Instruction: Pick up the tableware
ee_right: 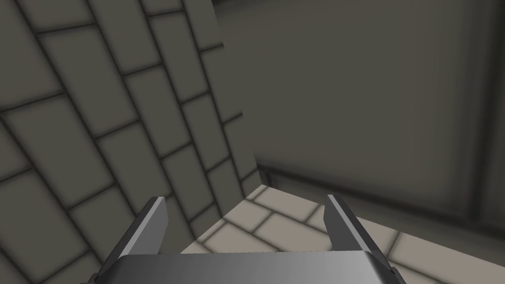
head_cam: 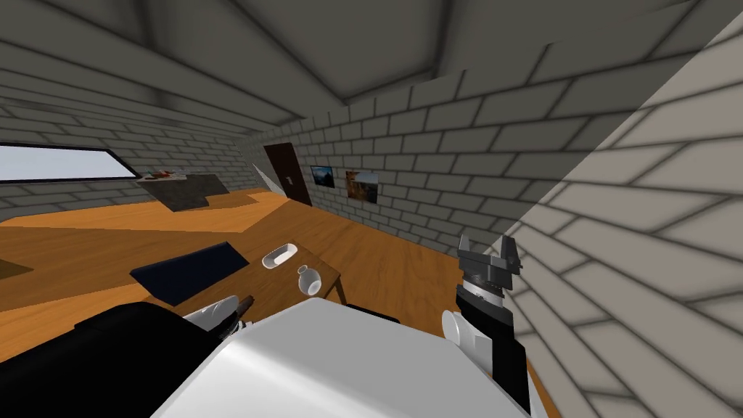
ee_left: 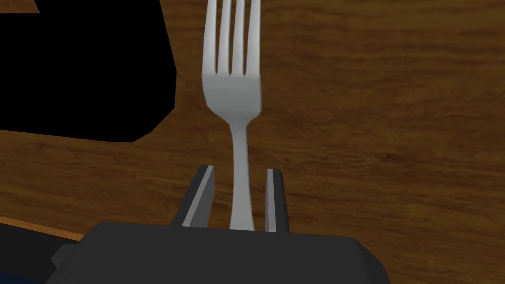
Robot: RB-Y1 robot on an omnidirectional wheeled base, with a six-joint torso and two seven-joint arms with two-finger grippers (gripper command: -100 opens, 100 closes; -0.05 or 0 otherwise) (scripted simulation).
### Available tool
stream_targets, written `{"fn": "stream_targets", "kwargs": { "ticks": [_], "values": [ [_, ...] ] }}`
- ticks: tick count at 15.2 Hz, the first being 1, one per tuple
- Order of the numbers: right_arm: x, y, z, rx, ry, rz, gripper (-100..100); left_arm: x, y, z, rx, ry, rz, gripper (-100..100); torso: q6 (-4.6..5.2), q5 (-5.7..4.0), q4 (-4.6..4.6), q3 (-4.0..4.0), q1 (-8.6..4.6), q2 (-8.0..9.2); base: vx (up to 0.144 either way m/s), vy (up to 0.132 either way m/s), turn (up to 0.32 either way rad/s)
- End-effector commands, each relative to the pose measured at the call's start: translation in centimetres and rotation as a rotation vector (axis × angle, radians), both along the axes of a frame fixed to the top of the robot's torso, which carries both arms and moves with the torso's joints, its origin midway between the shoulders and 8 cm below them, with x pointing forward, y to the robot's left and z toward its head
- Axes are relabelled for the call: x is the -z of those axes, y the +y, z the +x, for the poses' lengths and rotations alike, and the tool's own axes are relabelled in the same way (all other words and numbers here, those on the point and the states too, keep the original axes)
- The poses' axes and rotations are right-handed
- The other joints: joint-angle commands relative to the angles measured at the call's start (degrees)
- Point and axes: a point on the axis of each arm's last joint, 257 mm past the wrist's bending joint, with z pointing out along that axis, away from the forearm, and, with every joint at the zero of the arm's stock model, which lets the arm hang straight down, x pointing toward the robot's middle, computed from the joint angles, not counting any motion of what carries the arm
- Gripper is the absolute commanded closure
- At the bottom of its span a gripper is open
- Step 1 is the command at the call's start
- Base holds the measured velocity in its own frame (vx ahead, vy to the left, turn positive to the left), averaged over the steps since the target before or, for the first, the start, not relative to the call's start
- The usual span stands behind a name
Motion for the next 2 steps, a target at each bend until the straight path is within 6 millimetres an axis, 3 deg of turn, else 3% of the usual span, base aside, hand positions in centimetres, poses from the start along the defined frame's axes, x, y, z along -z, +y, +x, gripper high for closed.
{"fn": "stream_targets", "kwargs": {
  "ticks": [1,2],
  "values": [
    [0.0,0.0,0.0,0.0,0.0,0.0,0,-1.09,0.78,0.55,0.01,0.003,-0.003,100,0.0,0.0,0.0,0.0,0.0,0.0,0.024,-0.089,0.061],
    [0.0,0.0,0.0,0.0,0.0,0.0,0,-0.52,0.41,0.33,0.006,0.001,0.0,100,0.01,-0.01,-0.01,-0.02,-0.12,-0.04,0.017,-0.055,0.021]
  ]
}}
